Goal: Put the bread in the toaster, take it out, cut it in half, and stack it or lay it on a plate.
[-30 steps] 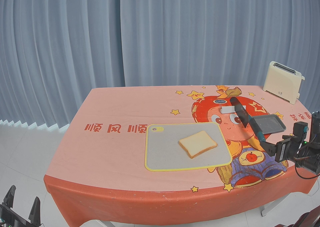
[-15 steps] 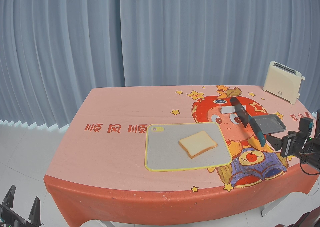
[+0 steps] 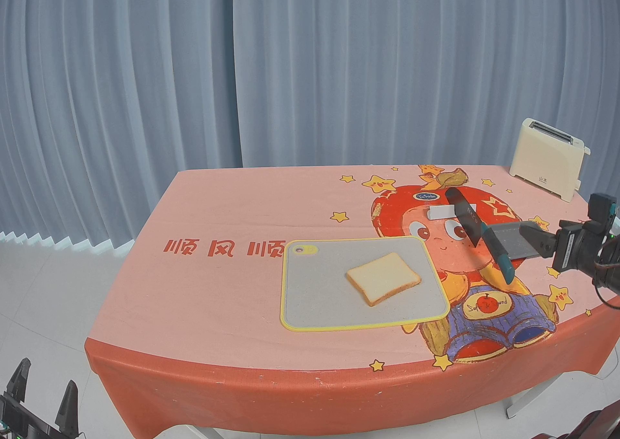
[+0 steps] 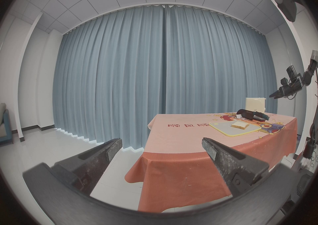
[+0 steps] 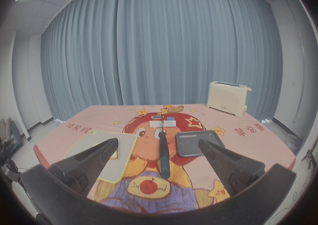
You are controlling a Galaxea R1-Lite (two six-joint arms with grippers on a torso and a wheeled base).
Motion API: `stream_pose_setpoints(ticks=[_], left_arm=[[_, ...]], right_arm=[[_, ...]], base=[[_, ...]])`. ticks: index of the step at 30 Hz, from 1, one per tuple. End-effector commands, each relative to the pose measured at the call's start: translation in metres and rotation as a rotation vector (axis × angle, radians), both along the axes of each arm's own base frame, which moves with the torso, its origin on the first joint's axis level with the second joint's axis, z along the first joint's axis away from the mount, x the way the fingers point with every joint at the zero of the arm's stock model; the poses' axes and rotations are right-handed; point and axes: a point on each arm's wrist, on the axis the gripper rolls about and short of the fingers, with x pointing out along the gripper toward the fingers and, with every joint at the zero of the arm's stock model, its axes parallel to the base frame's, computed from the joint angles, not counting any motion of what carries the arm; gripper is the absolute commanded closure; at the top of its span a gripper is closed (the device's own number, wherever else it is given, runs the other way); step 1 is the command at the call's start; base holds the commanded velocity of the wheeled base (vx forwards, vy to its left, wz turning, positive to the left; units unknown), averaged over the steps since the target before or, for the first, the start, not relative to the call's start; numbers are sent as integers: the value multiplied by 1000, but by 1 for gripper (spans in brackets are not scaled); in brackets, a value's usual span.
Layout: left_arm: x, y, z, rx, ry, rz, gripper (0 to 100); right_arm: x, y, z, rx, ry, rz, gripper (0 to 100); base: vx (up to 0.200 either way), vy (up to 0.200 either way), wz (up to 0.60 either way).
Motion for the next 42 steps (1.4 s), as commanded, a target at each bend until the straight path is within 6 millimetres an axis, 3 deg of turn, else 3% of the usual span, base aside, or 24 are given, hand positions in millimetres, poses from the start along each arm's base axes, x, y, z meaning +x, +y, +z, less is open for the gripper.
stream_pose_setpoints(ticks=[1,4,10,22,37,42], left_arm=[[0,0,-5,-1,1,1,0],[0,0,-5,-1,1,1,0],[0,0,-5,-1,0,1,0],[0,0,-5,-1,0,1,0],[0,0,-5,-1,0,1,0],[0,0,-5,-1,0,1,0]], right_arm=[[20,-3,13,19,-15,18,0],[32,-1,10,20,7,30,0],[63,-2,-24,12,131,18,0],[79,0,-50,15,222,37,0],[89,3,-67,22,172,40,0],[104,-3,-71,21,146,17,0]], base=[[0,0,0],[0,0,0],[0,0,0],[0,0,0],[0,0,0],[0,0,0]])
